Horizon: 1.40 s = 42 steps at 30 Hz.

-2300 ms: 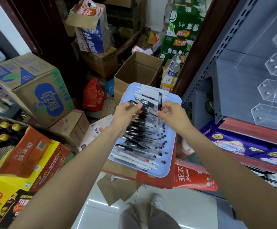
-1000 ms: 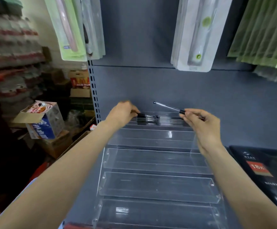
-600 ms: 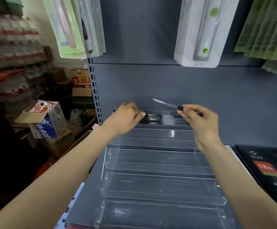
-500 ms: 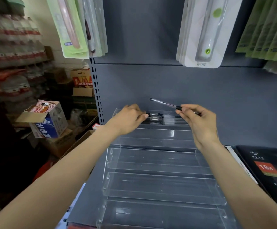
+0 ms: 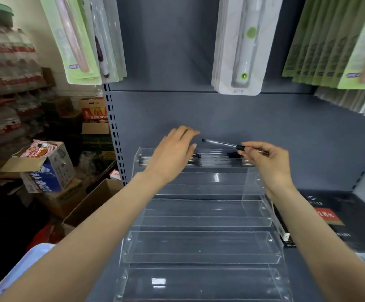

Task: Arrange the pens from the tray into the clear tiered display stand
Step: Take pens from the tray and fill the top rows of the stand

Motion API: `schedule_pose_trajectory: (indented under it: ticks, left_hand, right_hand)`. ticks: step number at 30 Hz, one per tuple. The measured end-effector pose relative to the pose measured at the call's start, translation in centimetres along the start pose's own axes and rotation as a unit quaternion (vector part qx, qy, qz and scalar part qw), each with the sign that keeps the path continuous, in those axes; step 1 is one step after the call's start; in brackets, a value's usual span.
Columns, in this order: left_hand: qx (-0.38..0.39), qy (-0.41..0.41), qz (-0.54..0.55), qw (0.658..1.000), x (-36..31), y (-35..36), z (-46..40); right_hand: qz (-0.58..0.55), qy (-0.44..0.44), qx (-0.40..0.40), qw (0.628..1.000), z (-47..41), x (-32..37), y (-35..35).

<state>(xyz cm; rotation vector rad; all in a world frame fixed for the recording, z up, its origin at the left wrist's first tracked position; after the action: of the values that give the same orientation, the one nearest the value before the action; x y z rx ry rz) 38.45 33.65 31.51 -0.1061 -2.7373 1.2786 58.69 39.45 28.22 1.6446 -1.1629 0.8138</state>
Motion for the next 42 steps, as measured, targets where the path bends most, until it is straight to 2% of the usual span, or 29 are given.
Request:
schedule_pose_trajectory:
  ticks: [1,3,5,9,13,15,20,23,26,30,42]
  left_hand:
    - [-0.005,0.027,0.012,1.0,-1.2,0.0,-0.5]
    - [0.036,0.053,0.027,0.998,-2.9,1.2,-1.4]
    - [0.087,0.053,0.038,0.994,-3.8,2.7,-2.0]
    - [0.115,0.012,0.082,0.99,-4.0,4.1,-2.5]
    - [0.107,-0.017,0.099,0.989,-3.5,4.2,-2.5]
    - [0.113,-0.029,0.102,0.988,-3.4,4.2,-2.5]
    - [0.154,-0.02,0.061,0.986,-3.5,4.7,-2.1]
    - [0.149,-0.011,0.042,0.988,-3.4,4.7,-1.5]
    - [0.136,-0.009,0.023,0.99,-3.6,4.4,-1.3]
    - [0.146,0.002,0.021,0.989,-4.2,4.5,-1.3]
    - [0.157,-0.003,0.018,0.987,-3.9,4.8,-1.9]
  right_hand:
    - [0.026,-0.008,0.012,1.0,-0.1,0.4,-0.4]
    - [0.067,-0.024,0.043,0.997,-0.5,1.3,-0.8]
    - [0.107,-0.03,0.08,0.991,-1.0,1.7,-1.0]
    - [0.202,-0.041,0.144,0.968,-2.2,1.3,-1.3]
    - [0.368,-0.118,0.16,0.908,-2.8,0.7,-1.3]
    - [0.413,-0.157,0.159,0.883,-2.8,0.3,-1.2]
    - [0.457,-0.174,0.181,0.853,-2.4,-0.3,-1.1]
    - [0.48,-0.181,0.193,0.836,-2.1,-0.3,-1.3]
    - [0.483,-0.168,0.182,0.84,-2.3,-0.3,-1.6]
    - [0.489,-0.151,0.209,0.834,-2.3,-0.7,-1.1]
    - [0.527,-0.175,0.195,0.809,-2.3,-0.3,-1.1]
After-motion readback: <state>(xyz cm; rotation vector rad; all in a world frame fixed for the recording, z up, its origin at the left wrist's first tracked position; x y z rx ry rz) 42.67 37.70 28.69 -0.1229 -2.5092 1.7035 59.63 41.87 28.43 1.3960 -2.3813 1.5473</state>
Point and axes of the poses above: each hand's wrist, its own z-axis away from the middle knuckle, its own y-axis out of the palm, x = y × z, the point moved 7 cm from there along -z, towards the middle knuckle, and after that the axes turned 14 degrees about -z, right-handed, at the moved point
